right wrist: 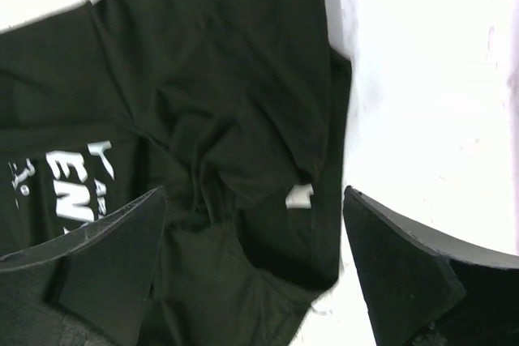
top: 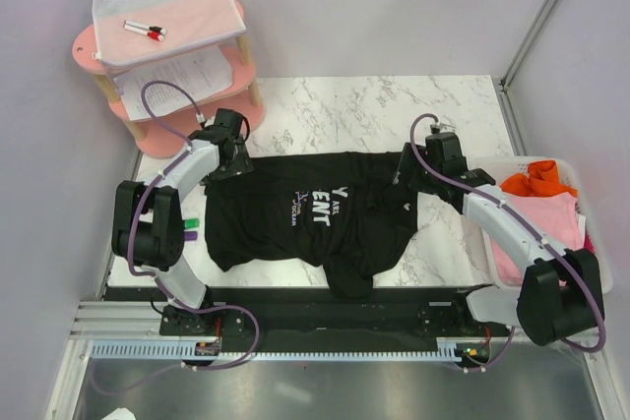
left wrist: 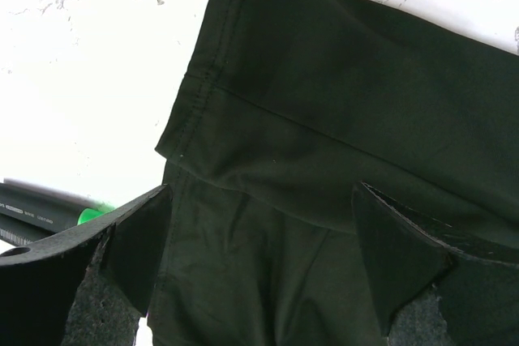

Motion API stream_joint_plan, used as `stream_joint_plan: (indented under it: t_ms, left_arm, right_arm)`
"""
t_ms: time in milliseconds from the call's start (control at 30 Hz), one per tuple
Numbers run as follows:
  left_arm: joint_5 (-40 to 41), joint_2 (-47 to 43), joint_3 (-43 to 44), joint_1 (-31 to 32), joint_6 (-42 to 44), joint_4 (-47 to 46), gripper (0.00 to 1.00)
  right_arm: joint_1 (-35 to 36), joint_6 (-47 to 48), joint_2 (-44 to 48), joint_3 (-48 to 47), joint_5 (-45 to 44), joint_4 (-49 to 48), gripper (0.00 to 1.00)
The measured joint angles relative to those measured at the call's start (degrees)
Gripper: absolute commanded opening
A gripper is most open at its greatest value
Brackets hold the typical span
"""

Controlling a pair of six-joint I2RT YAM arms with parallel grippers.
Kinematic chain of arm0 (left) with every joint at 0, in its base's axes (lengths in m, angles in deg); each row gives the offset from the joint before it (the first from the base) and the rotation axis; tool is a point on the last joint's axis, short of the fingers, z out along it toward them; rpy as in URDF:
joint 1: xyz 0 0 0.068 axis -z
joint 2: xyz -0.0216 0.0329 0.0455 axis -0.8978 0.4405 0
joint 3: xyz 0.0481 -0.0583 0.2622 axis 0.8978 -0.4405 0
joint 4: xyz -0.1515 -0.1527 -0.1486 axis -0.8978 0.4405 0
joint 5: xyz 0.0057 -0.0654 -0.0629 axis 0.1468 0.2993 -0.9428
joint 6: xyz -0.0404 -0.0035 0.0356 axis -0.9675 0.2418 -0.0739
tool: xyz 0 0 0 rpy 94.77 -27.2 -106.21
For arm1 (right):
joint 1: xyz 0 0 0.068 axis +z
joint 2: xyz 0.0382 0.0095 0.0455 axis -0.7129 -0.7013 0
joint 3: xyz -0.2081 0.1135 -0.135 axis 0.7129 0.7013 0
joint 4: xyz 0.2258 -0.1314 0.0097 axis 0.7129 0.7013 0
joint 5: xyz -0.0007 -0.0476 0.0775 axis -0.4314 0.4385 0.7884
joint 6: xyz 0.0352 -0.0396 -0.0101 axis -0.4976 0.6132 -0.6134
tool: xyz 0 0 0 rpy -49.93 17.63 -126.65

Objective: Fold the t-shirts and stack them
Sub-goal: Fold the flattened tshirt in 1/3 of the way

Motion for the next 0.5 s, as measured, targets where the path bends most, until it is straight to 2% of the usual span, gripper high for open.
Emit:
stream_joint_plan:
  t_ms: [100, 167, 200, 300, 500]
  left_arm:
    - [0.0, 0.0, 0.0, 0.2, 0.0, 0.0, 0.98]
    - [0.0, 0.0, 0.0, 0.3, 0.0, 0.0, 0.98]
    - [0.0, 0.0, 0.0, 0.4, 0.0, 0.0, 0.98]
    - [0.0, 0.0, 0.0, 0.6, 0.0, 0.0, 0.98]
    - [0.0, 0.0, 0.0, 0.6, 0.0, 0.0, 0.98]
  right_arm:
    - [0.0, 0.8, -4.1, -2.5, -0.3, -2.9, 0.86]
    - [0.0, 1.3, -9.1, -5.3, -0.6, -5.1, 0.79]
    - [0.0, 1.5, -12.0, -6.8, -0.7, -5.8, 0.72]
    - [0.0, 2.2, -18.9, -9.5, -1.0, -7.9, 0.65]
    - [0.0, 2.5, -22.6, -9.7, -1.4, -8.2, 0.50]
